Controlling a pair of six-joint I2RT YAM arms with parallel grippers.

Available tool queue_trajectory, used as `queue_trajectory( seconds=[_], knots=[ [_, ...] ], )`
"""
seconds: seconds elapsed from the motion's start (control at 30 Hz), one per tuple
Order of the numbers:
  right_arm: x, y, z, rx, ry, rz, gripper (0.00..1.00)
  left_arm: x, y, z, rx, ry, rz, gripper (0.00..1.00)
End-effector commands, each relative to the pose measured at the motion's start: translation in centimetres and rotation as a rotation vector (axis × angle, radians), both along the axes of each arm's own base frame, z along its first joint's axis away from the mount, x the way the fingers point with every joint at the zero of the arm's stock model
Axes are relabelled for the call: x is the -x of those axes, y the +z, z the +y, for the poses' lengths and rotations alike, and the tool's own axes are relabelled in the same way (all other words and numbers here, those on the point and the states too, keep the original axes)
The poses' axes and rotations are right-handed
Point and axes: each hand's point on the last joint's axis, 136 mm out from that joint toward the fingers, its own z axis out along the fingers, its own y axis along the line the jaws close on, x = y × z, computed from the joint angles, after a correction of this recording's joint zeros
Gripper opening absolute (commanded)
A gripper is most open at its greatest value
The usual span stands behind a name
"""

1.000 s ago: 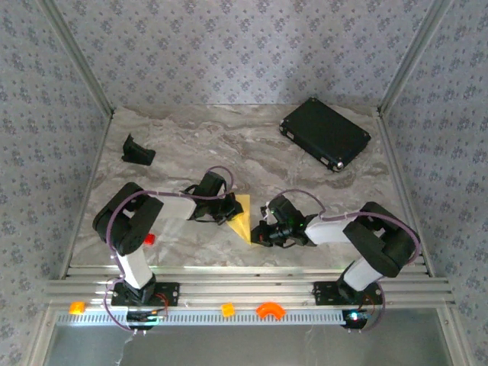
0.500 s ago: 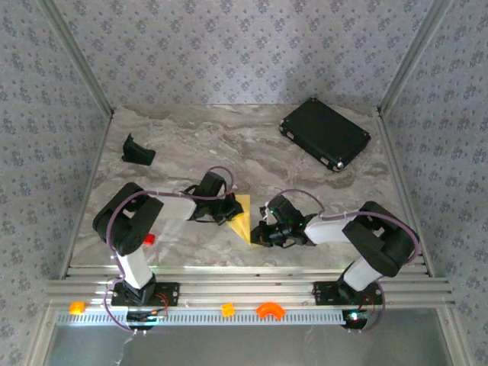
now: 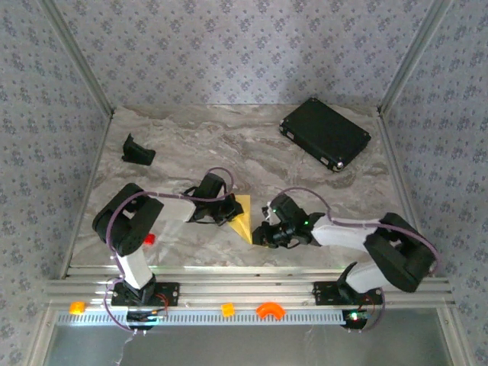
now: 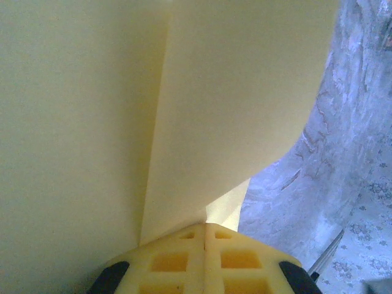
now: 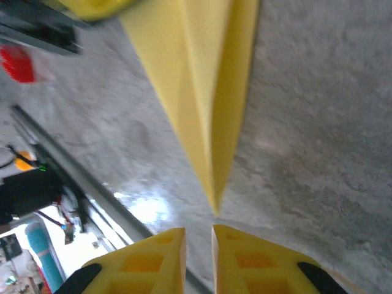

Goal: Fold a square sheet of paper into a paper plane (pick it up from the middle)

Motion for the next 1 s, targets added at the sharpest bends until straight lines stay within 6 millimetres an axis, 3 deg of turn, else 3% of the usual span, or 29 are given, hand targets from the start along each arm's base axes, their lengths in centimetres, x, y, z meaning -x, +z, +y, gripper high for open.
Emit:
queue_trajectory(
  seconds=[0.0,0.13,0.3,0.63,0.8,0.97],
  knots=[
    [-0.5,1.4,-0.9,-0.016,-0.009,-0.015,0.23,2.2,-4.0,3.0,-0.161,0.040,0.096,0.00],
    [-1.6,1.8,-0.6,-0.041,-0.020,-0.014,0.16,2.1,-3.9,2.8,-0.159,0.037,0.093,0.00],
    [-2.8,2.2,2.1,-0.087,0.011,-0.001,0.03,2.1,-4.0,2.9,-0.162,0.036,0.095,0.00],
    [-4.5,-0.6,4.9,-0.035,0.044,0.047,0.00,2.0,-3.9,2.6,-0.158,0.031,0.094,0.00],
    [-3.6,-3.1,4.2,0.046,0.061,0.083,0.00,2.0,-3.9,2.6,-0.160,0.030,0.095,0.00],
    [-0.8,-5.9,2.5,0.103,0.067,0.136,0.00,2.0,-4.0,2.7,-0.168,0.025,0.096,0.00]
  ],
)
